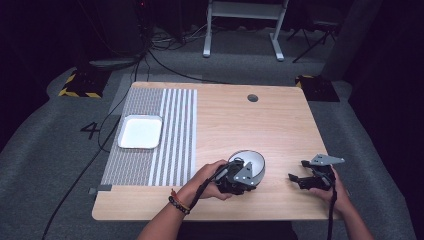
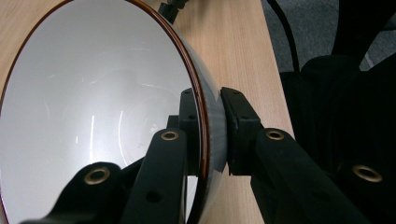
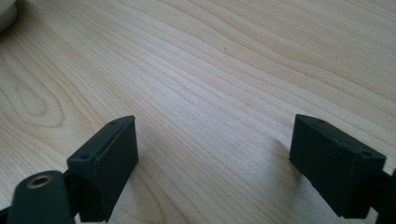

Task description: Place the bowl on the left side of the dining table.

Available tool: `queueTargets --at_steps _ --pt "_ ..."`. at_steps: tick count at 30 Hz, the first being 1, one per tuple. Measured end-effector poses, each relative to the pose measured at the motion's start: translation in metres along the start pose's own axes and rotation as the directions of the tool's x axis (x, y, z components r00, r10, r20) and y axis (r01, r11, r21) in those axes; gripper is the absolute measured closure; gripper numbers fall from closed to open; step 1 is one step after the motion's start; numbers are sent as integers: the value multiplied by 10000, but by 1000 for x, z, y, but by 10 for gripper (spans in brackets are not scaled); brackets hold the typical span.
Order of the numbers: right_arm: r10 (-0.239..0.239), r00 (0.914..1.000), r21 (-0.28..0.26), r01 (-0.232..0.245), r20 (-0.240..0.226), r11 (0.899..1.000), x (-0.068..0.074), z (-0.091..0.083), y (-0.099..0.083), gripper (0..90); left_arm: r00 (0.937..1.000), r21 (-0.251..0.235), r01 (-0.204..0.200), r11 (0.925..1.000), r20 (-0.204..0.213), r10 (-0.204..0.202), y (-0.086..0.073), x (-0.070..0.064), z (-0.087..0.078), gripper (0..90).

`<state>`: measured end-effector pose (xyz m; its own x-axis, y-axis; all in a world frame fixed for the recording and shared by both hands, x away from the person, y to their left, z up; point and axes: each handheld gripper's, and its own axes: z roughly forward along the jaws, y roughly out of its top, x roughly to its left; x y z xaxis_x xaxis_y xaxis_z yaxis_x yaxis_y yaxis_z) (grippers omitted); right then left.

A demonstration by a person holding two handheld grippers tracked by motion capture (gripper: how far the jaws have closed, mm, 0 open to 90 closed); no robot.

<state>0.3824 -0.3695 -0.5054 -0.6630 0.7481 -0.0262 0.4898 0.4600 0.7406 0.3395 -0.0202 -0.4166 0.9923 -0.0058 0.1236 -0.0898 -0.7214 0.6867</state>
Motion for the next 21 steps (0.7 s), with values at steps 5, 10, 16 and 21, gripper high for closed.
queueTargets --at_steps 5,10,16,21 --pt "81 10000 40 -81 -1 10000 1 0 0 155 9999 -341 89 9994 141 -85 0 3 -5 786" --pt "77 10000 64 -77 -1 9999 1 -1 0 156 9995 -625 219 9978 238 -204 2 5 -11 780" --pt "76 10000 65 -76 1 9999 1 -1 0 156 9994 -682 281 9973 241 -265 1 5 -12 781" --pt "74 10000 64 -74 0 10000 1 -1 0 156 9992 -942 355 9949 234 -334 1 6 -15 781"
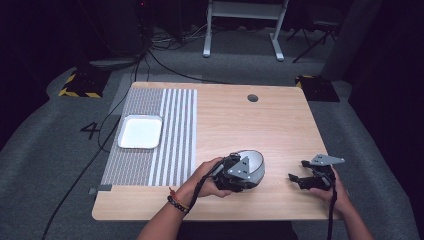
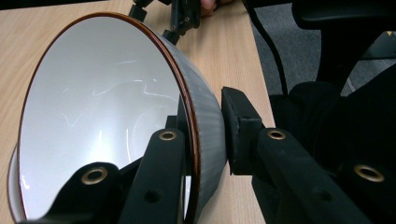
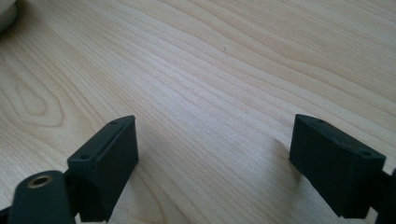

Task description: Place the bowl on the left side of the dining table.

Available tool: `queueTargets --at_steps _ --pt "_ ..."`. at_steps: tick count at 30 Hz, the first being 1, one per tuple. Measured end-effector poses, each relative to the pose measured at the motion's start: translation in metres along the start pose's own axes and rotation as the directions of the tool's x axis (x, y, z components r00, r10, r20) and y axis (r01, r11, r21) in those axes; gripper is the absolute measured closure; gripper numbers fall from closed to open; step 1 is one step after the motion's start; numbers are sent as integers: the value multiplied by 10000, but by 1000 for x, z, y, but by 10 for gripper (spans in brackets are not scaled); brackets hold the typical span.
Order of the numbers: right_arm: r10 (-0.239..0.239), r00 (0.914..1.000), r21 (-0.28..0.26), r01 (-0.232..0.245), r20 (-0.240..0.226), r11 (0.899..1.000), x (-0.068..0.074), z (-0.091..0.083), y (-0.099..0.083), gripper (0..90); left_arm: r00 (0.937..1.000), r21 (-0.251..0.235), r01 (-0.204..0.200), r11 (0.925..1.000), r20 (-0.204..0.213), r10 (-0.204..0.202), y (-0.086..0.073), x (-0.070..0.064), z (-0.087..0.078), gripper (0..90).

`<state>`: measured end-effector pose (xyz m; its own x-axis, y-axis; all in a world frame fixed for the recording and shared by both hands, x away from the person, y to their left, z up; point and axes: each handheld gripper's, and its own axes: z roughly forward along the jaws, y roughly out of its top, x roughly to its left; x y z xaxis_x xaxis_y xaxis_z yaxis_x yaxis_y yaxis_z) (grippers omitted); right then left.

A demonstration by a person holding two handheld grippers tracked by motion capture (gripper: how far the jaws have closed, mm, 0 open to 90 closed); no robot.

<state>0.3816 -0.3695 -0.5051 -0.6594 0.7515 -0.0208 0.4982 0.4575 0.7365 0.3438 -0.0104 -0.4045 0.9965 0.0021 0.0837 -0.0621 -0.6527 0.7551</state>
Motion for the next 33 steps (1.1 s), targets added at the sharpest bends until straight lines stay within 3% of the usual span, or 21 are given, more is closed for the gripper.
queueTargets --at_steps 10,15,25,33 --pt "2 10000 0 -2 0 10000 0 0 0 156 9996 -555 245 9982 -155 -254 -1 0 -9 781" --pt "7 10000 4 -7 1 10000 0 0 0 156 9988 -756 222 9969 -430 -255 -2 -2 -22 781" --pt "10 10000 3 -10 -1 10000 0 0 0 156 9966 -881 345 9955 -720 -409 -9 2 -36 781" --pt "11 10000 4 -11 1 10000 0 0 0 156 9910 -828 694 9941 -1083 -782 -18 6 -46 781"
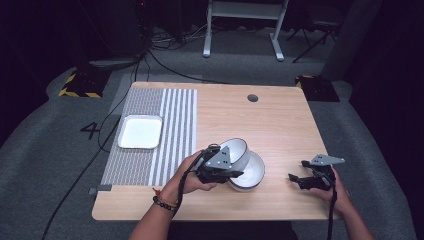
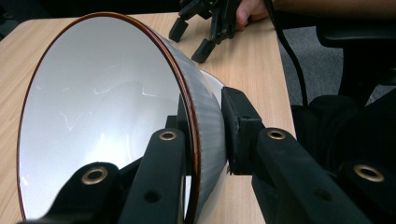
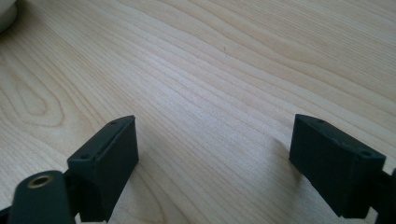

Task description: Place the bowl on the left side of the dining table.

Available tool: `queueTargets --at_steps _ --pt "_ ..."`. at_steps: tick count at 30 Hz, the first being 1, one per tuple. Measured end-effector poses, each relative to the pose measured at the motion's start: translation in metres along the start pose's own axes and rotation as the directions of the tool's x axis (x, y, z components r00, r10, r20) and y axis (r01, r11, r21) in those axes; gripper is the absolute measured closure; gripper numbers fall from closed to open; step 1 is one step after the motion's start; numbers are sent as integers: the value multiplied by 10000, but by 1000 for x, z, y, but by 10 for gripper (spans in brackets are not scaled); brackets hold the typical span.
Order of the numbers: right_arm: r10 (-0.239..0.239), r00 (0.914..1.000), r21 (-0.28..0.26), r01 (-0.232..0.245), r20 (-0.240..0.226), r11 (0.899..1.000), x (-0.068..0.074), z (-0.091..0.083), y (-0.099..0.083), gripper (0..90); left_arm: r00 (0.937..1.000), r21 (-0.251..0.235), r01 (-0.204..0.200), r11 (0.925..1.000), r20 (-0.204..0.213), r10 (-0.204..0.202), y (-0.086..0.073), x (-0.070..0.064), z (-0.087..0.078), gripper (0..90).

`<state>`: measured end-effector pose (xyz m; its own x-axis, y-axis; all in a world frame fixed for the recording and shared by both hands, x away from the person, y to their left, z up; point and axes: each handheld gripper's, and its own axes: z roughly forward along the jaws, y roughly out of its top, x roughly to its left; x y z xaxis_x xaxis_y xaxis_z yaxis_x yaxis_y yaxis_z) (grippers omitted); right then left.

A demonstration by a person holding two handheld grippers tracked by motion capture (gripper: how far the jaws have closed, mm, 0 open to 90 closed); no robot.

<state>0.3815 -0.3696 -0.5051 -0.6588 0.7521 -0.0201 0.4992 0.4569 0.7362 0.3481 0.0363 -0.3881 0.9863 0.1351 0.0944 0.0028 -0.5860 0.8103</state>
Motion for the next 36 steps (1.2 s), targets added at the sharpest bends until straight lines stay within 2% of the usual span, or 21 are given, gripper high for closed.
queueTargets --at_steps 4,9,12,14,15,19,20,27,31,36 --pt "-3 10000 -1 3 -1 10000 0 0 0 156 9998 -140 197 9997 -58 -198 -5 3 -4 781" --pt "6 10000 4 -6 -2 10000 0 0 0 156 9999 -107 129 9999 -60 -130 -6 3 -12 781" --pt "5 10000 -2 -5 -5 10000 0 0 0 156 9997 -193 178 9997 -183 -182 -6 2 -16 781" --pt "2 10000 2 -2 -4 10000 0 0 0 156 9995 -258 49 9997 -296 -57 -6 3 -19 781" --pt "9 10000 2 -9 -3 10000 0 0 0 156 9994 -256 171 9995 -299 -179 -7 3 -20 781" --pt "2 10000 6 -2 -1 10000 0 0 0 156 9987 -224 159 9996 -478 -170 -8 6 -24 781" --pt "3 10000 4 -3 -1 10000 0 0 0 156 9982 -229 298 9993 -520 -310 -10 7 -26 781" --pt "2 10000 3 -2 -4 10000 0 0 0 156 9943 -320 616 9976 -853 -641 -17 12 -35 781" --pt "0 10000 0 0 -2 10000 0 0 0 156 9914 -384 695 9968 -1081 -733 -22 15 -39 782" --pt "7 10000 5 -7 -1 10000 0 0 0 156 9898 -266 881 9958 -1101 -906 -25 18 -44 781"
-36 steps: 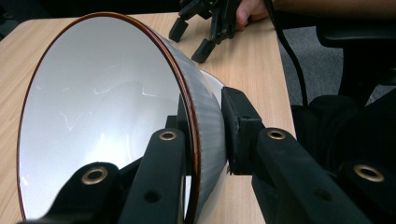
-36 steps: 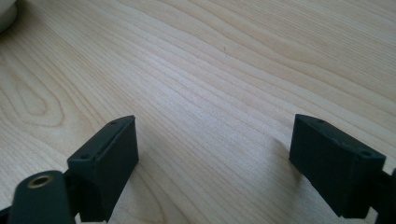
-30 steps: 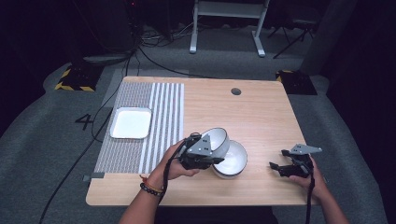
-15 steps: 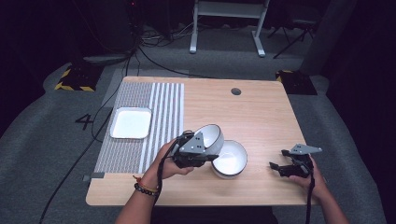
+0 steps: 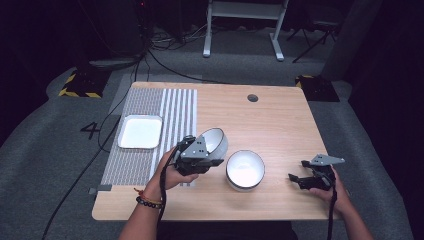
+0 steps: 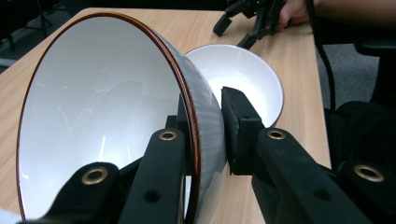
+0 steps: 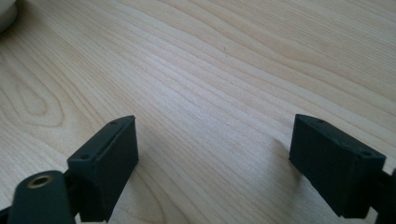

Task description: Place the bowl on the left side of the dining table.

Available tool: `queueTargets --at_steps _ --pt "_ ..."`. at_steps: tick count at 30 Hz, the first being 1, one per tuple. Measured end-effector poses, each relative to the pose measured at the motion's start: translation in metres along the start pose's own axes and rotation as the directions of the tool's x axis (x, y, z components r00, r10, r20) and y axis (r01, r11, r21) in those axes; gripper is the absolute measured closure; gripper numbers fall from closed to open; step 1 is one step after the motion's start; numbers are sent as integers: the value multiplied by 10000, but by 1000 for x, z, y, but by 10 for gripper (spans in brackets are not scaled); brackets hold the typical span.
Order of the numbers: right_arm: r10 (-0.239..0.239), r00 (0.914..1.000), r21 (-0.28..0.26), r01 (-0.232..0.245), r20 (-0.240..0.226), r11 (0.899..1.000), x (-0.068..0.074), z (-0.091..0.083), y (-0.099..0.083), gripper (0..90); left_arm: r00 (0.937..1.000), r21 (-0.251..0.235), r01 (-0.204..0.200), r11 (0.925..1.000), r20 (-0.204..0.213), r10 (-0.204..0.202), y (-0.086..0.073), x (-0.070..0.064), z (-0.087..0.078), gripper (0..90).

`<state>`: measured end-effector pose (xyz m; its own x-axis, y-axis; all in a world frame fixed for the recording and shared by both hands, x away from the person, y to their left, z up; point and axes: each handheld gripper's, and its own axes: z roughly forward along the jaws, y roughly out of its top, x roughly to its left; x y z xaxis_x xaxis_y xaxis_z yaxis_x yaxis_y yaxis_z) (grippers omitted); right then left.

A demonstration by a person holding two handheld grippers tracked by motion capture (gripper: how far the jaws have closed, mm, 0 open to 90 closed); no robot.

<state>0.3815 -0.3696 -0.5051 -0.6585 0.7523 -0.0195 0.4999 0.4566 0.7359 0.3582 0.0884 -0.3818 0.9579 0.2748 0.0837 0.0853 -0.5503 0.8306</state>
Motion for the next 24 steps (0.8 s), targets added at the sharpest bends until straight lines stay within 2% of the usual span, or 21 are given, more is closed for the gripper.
queueTargets --at_steps 2,9,10,16,17,20,22,24 --pt "1 10000 -3 -1 0 10000 0 0 0 156 9996 41 76 10000 -279 -75 -3 2 -1 782" --pt "2 10000 -3 -2 -3 10000 0 0 0 156 9980 257 245 9994 -590 -229 -7 7 -4 781" --pt "-6 10000 -5 6 -4 10000 0 0 0 156 9971 194 198 9996 -742 -183 -8 9 -4 781" --pt "-1 10000 -3 1 0 10000 0 0 0 156 9950 329 428 9985 -915 -396 -13 15 -9 782" --pt "3 10000 -1 -3 -2 10000 0 0 0 156 9945 467 504 9976 -941 -459 -14 16 -10 782" --pt "-5 10000 -3 5 -3 10000 0 0 0 156 9935 514 479 9975 -1060 -422 -16 20 -12 782" --pt "-3 10000 -4 3 -2 10000 0 0 0 156 9906 455 766 9960 -1167 -709 -19 21 -12 782" --pt "0 10000 -6 0 -3 10000 0 0 0 156 9895 483 790 9957 -1250 -725 -21 25 -14 782"
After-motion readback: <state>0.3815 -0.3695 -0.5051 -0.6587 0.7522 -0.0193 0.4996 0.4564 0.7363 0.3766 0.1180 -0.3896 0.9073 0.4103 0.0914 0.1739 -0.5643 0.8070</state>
